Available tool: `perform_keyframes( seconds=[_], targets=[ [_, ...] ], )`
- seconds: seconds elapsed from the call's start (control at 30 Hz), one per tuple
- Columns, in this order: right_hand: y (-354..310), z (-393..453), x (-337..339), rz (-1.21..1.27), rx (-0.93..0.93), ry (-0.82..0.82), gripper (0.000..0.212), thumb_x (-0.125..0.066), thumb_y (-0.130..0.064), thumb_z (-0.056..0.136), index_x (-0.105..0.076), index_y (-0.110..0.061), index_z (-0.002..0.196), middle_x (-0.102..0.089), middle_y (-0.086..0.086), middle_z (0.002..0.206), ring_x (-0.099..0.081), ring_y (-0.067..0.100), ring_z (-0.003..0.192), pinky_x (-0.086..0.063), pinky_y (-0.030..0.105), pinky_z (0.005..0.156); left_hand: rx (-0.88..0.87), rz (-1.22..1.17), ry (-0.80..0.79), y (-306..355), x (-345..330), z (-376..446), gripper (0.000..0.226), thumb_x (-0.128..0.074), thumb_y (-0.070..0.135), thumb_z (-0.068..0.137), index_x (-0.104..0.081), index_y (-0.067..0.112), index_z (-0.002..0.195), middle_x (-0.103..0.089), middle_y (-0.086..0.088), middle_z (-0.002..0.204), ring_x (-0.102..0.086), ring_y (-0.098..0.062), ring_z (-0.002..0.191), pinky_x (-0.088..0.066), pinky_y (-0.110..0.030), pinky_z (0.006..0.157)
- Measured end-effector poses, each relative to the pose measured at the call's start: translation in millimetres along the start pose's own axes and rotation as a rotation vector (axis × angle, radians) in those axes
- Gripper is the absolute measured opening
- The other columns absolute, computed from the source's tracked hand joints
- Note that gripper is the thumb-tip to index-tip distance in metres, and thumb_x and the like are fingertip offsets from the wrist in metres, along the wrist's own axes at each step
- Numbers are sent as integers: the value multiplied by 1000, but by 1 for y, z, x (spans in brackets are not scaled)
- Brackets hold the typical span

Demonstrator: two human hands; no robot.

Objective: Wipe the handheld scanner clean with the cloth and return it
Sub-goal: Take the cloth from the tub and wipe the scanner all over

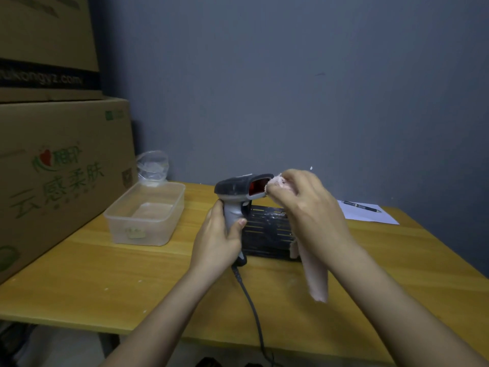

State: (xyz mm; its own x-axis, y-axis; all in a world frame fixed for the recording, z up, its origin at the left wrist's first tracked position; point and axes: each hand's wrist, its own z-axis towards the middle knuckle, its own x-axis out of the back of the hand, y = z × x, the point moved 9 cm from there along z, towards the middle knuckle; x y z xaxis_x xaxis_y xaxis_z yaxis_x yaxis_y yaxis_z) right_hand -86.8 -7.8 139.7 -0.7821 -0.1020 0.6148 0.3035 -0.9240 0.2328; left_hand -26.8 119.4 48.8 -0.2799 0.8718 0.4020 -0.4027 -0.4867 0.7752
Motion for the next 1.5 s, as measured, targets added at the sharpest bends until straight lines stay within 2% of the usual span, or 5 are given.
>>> perform_keyframes(
  seconds=[0.6,0.83,0.97,1.23,1.5],
  targets=[
    [8,-3,-19,688,-249,-236,29,-53,1,86,-64,-22,100,-48,-2,95,-50,13,93,-37,16,77,-52,106,27,6,1,-5,33,-57,25,89,-47,19,120,-58,0,112,-56,-25,100,-33,-28,64],
    [26,-20,-24,1279,-496,-21,31,-59,2,87,-69,-27,87,-71,-5,95,-64,5,93,-45,15,83,-78,36,20,13,-2,-3,29,-58,23,88,-50,15,115,-59,-2,103,-57,-30,94,-27,-25,61],
    [54,-33,-7,960,-535,245,35,-55,5,85,-67,-28,89,-58,-1,96,-58,-1,88,-41,9,79,-77,10,-4,14,-6,-4,26,-58,24,88,-51,18,113,-53,4,90,-57,-32,90,-28,-16,49],
    [11,-20,7,46,-146,253,30,-58,14,73,-66,-5,95,-57,15,97,-41,26,86,-36,29,62,-63,-20,-39,9,-12,-5,29,-57,28,88,-51,20,115,-63,-2,105,-58,-29,94,-33,-26,63],
    [9,-15,-4,228,-152,99,35,-36,2,69,-63,-5,90,-55,14,91,-39,23,82,-37,30,62,-56,-45,-29,5,-10,-4,30,-60,25,87,-52,21,115,-65,0,100,-59,-37,91,-31,-18,52]
  ],
)
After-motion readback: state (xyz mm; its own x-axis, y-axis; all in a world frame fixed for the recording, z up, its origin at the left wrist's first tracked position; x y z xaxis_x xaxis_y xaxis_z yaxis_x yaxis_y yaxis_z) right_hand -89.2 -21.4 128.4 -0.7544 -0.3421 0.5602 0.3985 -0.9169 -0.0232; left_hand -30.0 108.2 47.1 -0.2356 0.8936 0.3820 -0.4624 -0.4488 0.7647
